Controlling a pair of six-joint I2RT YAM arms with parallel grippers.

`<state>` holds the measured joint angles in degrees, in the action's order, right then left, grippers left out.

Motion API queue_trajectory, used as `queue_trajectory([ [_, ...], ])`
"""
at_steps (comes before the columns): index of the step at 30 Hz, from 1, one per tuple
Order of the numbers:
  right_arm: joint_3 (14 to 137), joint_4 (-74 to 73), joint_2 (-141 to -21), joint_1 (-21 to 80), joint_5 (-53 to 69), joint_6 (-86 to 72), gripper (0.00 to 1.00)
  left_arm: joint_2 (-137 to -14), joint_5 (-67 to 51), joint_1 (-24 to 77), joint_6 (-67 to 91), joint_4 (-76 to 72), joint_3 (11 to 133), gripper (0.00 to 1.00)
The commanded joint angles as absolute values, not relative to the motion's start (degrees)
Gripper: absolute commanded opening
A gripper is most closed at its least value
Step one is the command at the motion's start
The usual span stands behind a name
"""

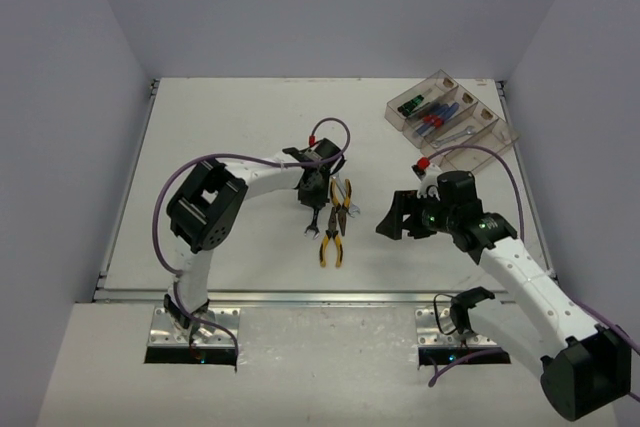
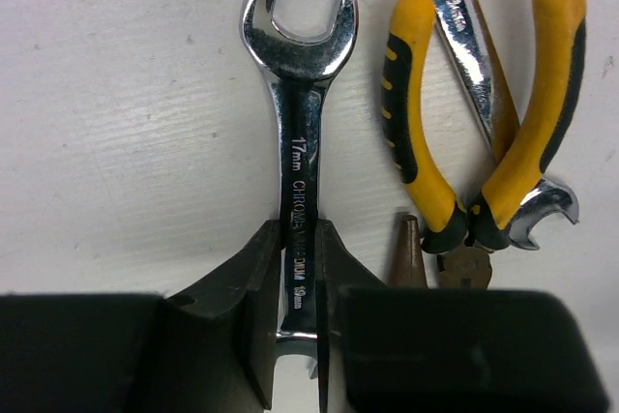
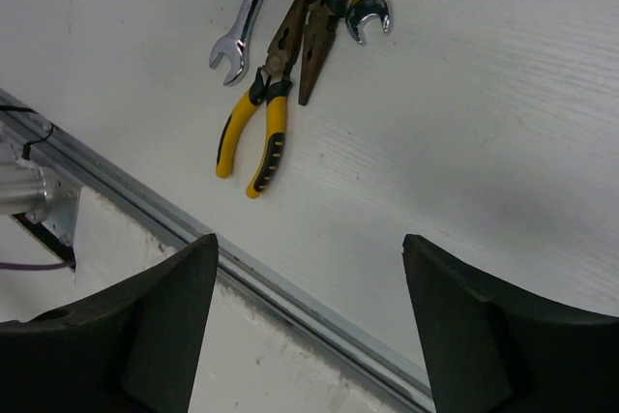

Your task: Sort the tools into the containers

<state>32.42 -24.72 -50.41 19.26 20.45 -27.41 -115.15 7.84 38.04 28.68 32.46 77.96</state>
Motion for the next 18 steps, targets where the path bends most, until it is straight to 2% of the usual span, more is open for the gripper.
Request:
queue_trajectory([
  [1,29.62,-16.57,-51.13,19.25,27.98,-27.95,0.89,-113.08,14.25,36.47,29.79,35.15,74.94,0.0],
  [3,28.66,-13.7,-51.72,19.25,29.3,-28.78,0.99,-111.02,15.22,36.47,30.63,35.14,74.57,0.0],
  [12,22.83,2.15,-57.19,20.06,39.12,-34.96,0.99,-103.18,16.99,36.47,33.83,33.61,70.98,0.0],
  [18,21.76,10.64,-60.9,23.55,39.65,-38.57,0.98,-98.08,15.5,36.47,34.79,32.03,68.7,0.0],
])
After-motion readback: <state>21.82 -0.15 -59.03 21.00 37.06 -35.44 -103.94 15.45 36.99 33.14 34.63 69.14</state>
